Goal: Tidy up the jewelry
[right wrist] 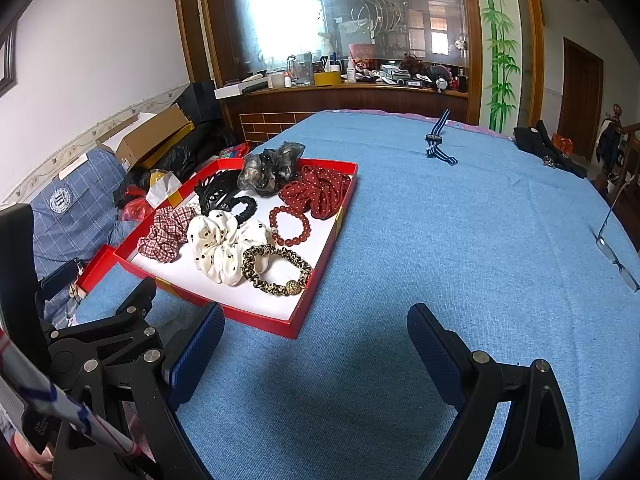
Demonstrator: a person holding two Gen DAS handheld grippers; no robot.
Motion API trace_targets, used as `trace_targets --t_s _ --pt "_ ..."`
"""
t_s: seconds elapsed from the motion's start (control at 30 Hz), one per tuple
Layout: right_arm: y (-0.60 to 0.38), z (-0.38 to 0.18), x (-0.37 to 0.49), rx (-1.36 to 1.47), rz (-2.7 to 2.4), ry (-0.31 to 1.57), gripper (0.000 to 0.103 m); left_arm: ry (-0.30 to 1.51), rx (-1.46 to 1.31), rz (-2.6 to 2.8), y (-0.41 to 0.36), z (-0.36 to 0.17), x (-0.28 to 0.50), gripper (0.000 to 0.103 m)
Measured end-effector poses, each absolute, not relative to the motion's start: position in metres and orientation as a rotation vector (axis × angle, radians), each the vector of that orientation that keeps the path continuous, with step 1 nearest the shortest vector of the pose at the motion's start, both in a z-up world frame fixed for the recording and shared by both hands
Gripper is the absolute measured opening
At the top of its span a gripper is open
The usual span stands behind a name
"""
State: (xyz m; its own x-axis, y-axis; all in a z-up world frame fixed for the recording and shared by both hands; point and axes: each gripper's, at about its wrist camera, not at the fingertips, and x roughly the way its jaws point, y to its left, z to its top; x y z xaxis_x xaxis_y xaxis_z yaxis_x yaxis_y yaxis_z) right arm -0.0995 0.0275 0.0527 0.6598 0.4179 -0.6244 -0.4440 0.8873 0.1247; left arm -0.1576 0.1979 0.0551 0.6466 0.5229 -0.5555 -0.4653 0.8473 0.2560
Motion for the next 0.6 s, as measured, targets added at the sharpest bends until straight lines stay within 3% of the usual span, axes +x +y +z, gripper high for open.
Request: trace_targets --t_s 0.6 --pt "-0.001 0.058 -0.100 0.010 0.440 0.689 0.095 0.642 0.133 0.555 0.177 0.068 -0.158 0.101"
